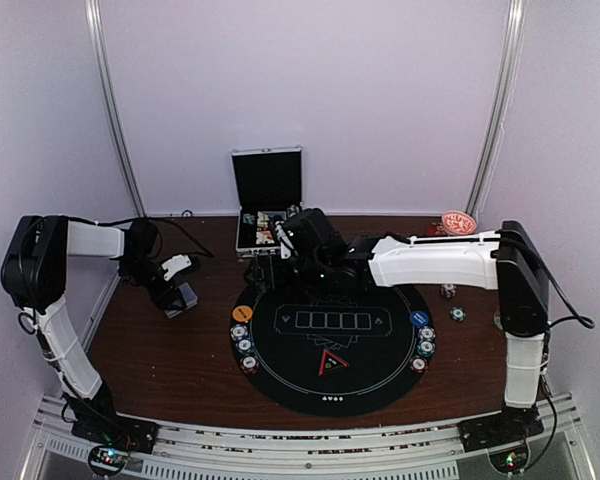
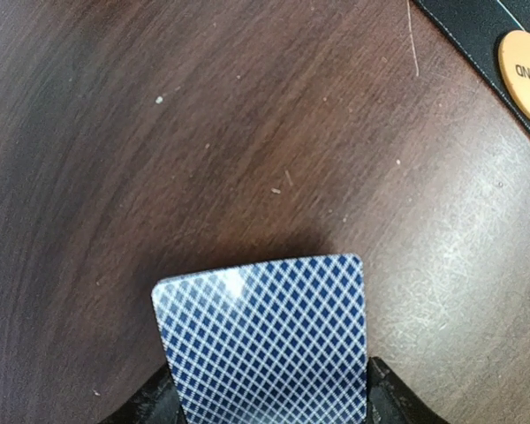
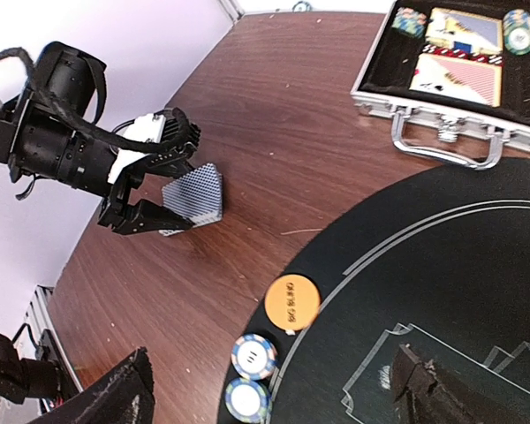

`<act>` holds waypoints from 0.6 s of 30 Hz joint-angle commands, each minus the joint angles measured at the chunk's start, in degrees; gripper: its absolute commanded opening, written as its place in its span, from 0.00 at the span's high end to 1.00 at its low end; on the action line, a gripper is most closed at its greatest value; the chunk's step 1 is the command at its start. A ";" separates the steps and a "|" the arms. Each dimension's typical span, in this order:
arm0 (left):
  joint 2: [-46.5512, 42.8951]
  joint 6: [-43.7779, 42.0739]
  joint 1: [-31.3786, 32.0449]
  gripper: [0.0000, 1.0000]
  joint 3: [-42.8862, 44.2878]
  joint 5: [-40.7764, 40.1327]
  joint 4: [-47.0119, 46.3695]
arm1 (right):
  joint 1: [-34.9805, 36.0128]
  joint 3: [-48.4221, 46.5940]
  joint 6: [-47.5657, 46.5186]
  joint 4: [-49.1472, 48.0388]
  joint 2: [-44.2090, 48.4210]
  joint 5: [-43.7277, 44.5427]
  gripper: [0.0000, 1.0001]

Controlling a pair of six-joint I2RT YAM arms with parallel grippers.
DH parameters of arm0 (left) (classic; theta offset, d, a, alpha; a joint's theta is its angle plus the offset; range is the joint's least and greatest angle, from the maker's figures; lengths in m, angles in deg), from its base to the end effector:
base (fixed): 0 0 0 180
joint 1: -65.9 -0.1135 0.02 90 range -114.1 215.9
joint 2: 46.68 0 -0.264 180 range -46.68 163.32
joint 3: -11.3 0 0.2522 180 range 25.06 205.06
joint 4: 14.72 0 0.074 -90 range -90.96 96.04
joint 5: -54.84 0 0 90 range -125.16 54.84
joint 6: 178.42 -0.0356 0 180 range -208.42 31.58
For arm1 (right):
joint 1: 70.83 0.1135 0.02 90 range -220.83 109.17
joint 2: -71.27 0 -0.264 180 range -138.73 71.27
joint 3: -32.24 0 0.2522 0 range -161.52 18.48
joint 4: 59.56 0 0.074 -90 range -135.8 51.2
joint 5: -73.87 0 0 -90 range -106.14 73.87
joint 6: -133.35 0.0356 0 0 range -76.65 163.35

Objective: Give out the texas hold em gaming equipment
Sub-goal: Pick up the face-down deck piles from the center of the board.

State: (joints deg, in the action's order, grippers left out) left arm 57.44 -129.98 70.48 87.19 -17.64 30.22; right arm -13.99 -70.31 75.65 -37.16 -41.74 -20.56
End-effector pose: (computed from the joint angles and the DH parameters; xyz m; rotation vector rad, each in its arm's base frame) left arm 0.3359 -0.0377 0.1469 1.1375 2.5103 -0.2734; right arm 0.2510 0.3893 0.2513 -0.5386 2.2473 0.9466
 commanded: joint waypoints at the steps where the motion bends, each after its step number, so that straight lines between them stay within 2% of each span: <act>1: -1.57 0.58 0.24 0.52 -0.85 0.09 0.21 | 0.41 -5.86 3.92 -2.32 -5.64 -4.72 0.06; 7: -3.00 0.61 0.24 0.50 -1.49 0.77 0.21 | 0.24 -11.86 8.95 -7.21 -13.93 -10.20 0.08; 12: -4.66 0.46 0.31 0.49 -2.97 1.70 0.20 | -0.22 -14.56 15.19 -15.03 -18.76 -13.61 0.10; 18: -7.06 0.41 0.26 0.48 -3.53 2.39 0.21 | -0.98 -19.37 20.13 -19.35 -25.36 -15.37 0.13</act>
State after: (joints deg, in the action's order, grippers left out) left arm 53.20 -129.80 70.50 84.21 -17.03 30.61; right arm -14.39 -85.88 90.75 -50.71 -63.71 -33.41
